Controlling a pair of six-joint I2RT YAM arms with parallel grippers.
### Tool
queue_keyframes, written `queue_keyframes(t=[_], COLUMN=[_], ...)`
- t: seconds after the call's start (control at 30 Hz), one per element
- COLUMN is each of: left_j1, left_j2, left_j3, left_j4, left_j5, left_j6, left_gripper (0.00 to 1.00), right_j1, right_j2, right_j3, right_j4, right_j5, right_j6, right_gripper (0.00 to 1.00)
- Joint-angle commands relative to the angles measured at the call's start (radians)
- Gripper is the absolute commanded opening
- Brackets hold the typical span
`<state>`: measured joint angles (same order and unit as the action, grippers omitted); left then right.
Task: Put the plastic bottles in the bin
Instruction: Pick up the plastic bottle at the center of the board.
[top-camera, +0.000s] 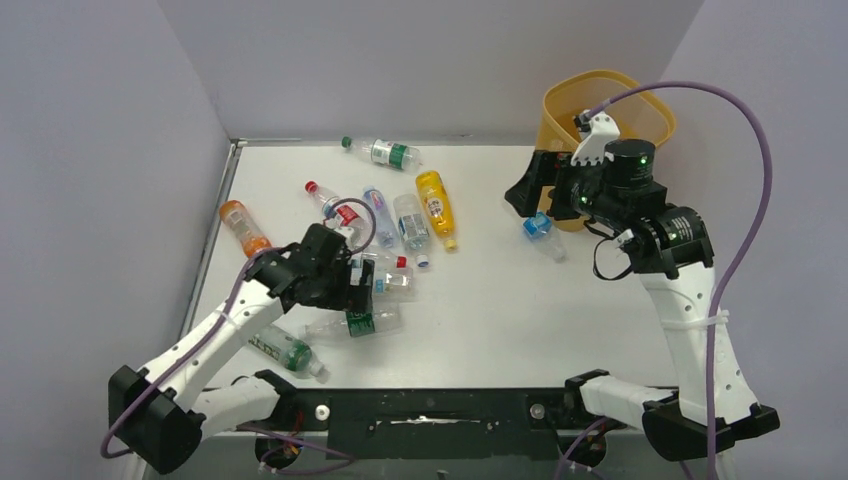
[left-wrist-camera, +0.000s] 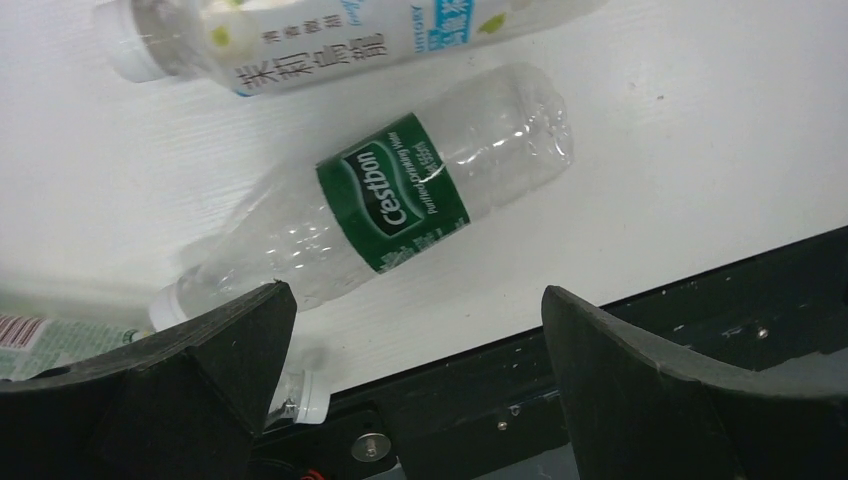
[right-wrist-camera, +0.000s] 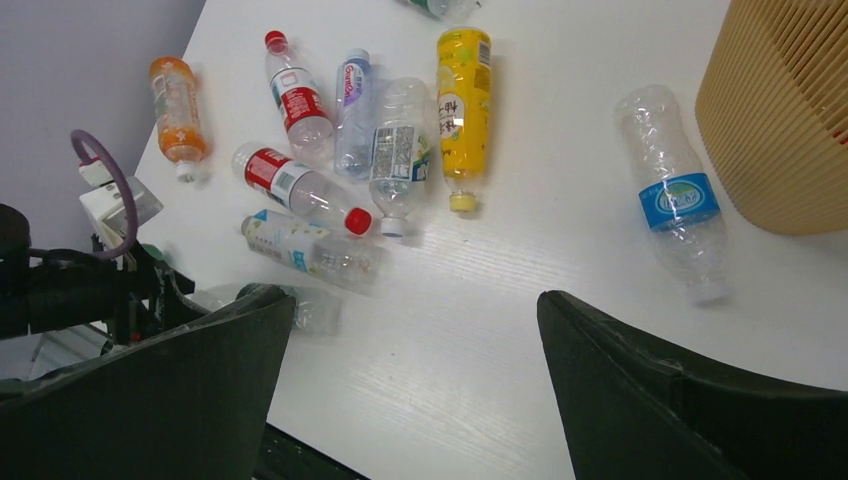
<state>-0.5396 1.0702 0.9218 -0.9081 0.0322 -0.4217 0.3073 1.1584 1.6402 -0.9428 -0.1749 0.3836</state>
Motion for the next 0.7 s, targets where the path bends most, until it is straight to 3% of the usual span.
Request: queue_keyframes(t=[0.0,0.27,0.67], left_j1=[-0.130,-0.254,-0.283], left_j2=[0.083,0.262,0.409], left_j3=[0.080,0.122,0.167], left_j4=[0.066,0.068,0.064], left_j5=[-0.065,-0.193,-0.273], left_j6=[0.005,0.027,0.126], left_gripper=[0.97,0.98,0.98], right_j1=[0.017,0.034,0.041], right_j2=[-0.032,-0.063,-0.093], right_j3=[-0.033,-0.080,-0.130], right_j4=[0.016,0.019,0.029], right_j5=[0.028,0.029,0.033], right_j6=[0.018,0.023,0.025], right_gripper=[0.98,0.98,0.98])
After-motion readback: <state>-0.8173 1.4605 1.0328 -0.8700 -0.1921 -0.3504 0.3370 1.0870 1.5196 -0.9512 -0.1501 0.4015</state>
